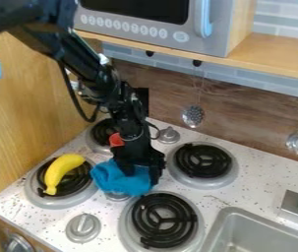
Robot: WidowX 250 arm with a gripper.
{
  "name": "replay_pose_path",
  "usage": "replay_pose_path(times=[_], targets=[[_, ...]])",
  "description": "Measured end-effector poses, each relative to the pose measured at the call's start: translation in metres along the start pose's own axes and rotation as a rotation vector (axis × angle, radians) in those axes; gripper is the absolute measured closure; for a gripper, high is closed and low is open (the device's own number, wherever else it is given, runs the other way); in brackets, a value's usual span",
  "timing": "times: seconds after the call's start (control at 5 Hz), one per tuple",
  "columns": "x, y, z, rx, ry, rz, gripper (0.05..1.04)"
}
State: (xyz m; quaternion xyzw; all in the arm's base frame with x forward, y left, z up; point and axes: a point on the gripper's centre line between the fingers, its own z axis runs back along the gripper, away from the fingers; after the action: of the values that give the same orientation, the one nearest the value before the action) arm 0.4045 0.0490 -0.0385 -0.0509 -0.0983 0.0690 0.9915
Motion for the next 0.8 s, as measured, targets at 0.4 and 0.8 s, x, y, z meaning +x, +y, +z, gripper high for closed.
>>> replay_pose_path(times=[0.4, 0.8], targets=[[-0.056, -0.006, 0.014, 0.046, 0.025, -0.099, 0.083], [-0.094, -0.005, 0.016, 0.05, 0.052, -0.168, 0.083]])
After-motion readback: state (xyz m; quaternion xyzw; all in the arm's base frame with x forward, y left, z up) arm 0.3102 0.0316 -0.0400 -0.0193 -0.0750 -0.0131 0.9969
